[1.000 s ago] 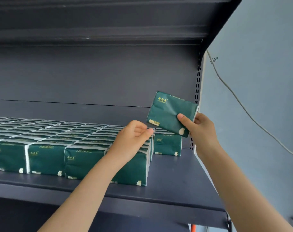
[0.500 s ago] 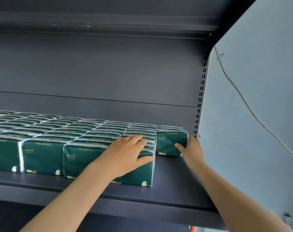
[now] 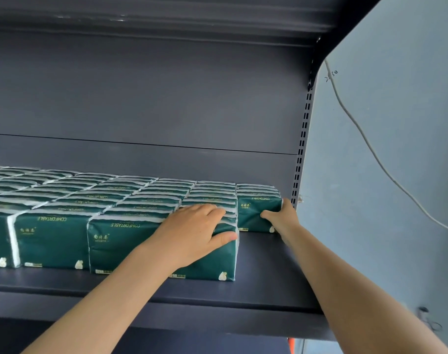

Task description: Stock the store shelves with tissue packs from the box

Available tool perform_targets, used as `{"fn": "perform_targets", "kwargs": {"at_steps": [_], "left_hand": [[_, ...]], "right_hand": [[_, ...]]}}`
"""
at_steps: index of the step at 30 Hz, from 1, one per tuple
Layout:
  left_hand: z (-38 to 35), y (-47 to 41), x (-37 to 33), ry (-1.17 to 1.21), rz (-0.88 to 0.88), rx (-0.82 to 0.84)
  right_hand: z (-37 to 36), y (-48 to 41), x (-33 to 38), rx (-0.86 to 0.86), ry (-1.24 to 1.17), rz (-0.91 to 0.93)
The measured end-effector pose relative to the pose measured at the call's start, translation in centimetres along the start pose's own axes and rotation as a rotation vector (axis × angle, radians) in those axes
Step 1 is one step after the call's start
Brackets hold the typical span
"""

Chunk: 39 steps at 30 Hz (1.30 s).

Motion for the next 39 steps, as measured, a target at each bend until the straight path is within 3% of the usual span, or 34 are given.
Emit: {"fn": "perform_targets", "kwargs": {"at_steps": [7, 23, 29, 34, 39], "left_hand": [[-0.2, 0.0, 0.0, -0.029, -0.009, -0.043], [0.0, 0.1, 0.0, -0.005, -0.003, -0.031], [0.3, 0.0, -0.2, 0.019, -0.001, 0.05], [1.7, -0.5, 0.0, 0.08, 0.017, 0.232], [4.9, 0.4, 0.1, 0.076, 0.055, 0.121]], "right_hand": [[-0.3, -0.4, -0.2, 0.037, -0.054, 0.002], [0.4, -0.8, -0.6, 0.128, 0.126, 0.125], [1.6, -0.4, 0.4, 0.061, 0.427, 0.113], [2.9, 2.8, 2.2, 0.054, 0.683, 0.141], [4.6, 6.8, 3.7, 0.038, 0.832, 0.157]]}}
Point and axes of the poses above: each hand's wrist, its own y-axis away from the middle knuckle, its own z-axis out of the back of the hand, x = y × z, the point moved 4 cm from there along -y, towards the middle knuckle, and after that the axes turned 1 degree about y, right-handed, at the moved point
